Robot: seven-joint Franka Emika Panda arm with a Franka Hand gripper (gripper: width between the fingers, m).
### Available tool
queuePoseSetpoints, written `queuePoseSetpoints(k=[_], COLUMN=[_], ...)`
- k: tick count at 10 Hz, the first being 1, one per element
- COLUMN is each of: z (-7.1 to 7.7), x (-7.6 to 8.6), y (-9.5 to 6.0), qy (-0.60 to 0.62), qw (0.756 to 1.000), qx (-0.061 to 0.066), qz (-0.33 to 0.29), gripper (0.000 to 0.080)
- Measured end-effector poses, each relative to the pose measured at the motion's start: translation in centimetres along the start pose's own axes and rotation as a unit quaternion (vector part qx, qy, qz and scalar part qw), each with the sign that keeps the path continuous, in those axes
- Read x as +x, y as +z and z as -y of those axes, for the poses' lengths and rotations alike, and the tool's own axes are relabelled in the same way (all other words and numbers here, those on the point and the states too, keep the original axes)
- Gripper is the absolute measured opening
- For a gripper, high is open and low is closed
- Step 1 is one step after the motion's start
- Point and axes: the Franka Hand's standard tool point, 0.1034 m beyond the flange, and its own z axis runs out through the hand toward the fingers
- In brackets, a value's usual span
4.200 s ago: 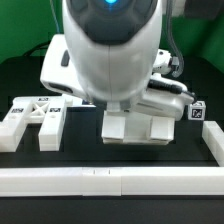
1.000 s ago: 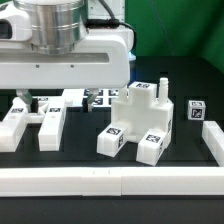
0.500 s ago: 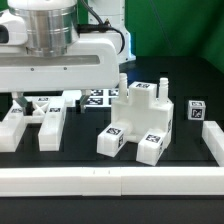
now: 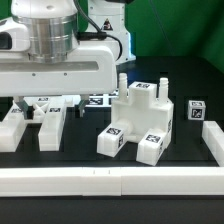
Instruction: Assemble chair
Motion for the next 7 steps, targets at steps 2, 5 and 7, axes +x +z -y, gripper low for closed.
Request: queuePoseSetpoints(k=[2,5,7], z=[0.1,-0.1,-0.3], x=[0.0,-0.1,-0.2], y=[0.0,0.5,1.3], qy=[-0.001,-0.003,-0.002], qw=[1.000,1.000,1.000], qx=[0.000,-0.001,-0.002], qz=[0.000,0.003,0.006], gripper=[0.0649,0.0649,0.0649])
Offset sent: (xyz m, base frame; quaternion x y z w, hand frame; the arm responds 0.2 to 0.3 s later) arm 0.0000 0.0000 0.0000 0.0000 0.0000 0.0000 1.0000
